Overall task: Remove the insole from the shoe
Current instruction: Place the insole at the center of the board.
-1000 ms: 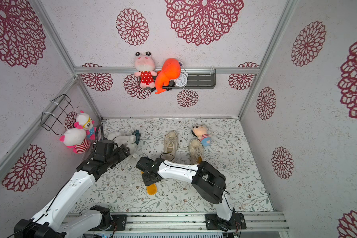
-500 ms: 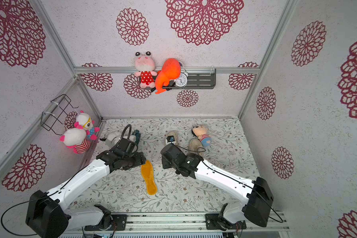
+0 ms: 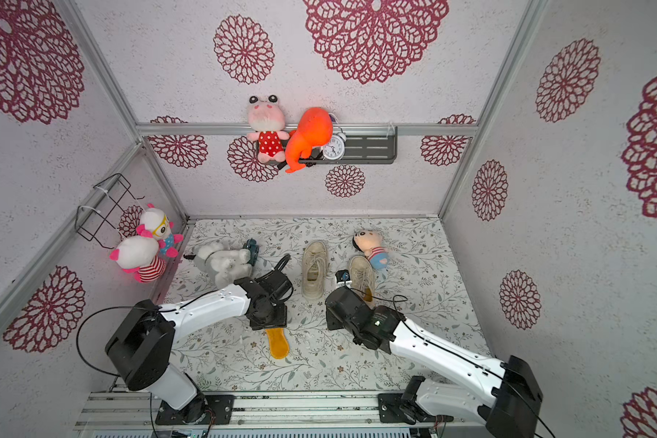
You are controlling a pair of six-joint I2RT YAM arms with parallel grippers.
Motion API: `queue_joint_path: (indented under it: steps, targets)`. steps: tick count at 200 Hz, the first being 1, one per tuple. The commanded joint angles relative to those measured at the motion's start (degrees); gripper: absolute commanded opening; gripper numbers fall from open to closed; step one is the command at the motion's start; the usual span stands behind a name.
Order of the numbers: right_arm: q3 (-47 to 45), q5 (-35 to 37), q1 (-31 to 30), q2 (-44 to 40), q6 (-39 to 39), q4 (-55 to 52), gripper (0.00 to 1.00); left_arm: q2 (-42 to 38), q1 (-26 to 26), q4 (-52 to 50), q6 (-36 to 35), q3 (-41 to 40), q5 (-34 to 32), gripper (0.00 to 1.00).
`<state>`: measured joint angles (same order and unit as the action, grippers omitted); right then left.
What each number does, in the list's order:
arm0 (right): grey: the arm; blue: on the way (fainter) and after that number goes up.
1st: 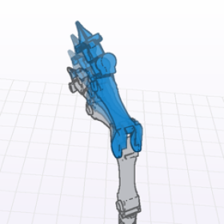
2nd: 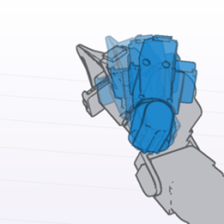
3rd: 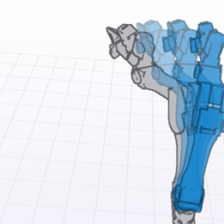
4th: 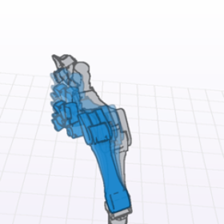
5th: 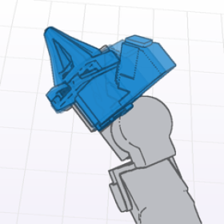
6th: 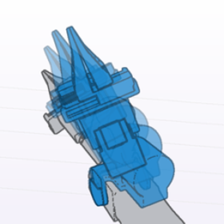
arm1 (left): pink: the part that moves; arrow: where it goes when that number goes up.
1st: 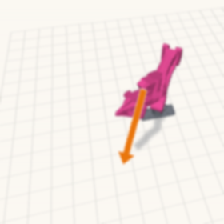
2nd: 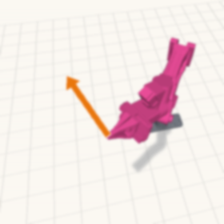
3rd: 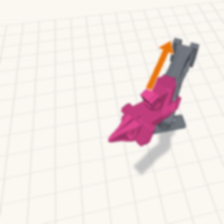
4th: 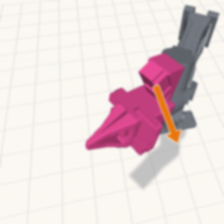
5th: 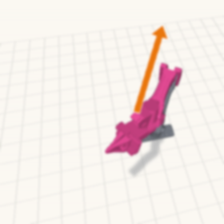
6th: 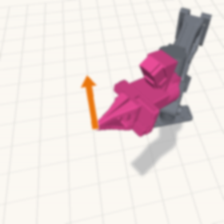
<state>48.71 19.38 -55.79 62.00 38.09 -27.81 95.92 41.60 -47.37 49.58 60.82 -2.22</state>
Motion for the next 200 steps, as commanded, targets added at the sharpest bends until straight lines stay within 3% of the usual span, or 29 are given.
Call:
queue_joint_path:
  steps: [1,79,124,164,200]
  targets:
    - [-1.9,1.5,0.4,-3.5,2.1,1.1,0.43,3.2,0.5,-0.2,-0.4,1.8,-0.1,0.56]
    - [-4.4,2.4,0.8,-8.3,1.8,0.5,0.43,4.1,0.9,-4.1,-5.1,-2.8,-4.3,0.28]
    - [-4.6,2.0,1.1,-8.3,1.7,1.7,0.43,-0.6,0.9,-7.0,-8.1,-7.9,-4.7,0.27]
    - [-4.0,1.6,1.3,-7.0,1.4,1.8,0.42,-0.3,1.0,-11.8,-11.7,-7.5,-10.2,0.31]
    - [-2.9,2.8,1.6,-6.6,1.4,0.3,0.43,0.0,1.2,-10.3,-14.0,-6.9,-10.7,0.32]
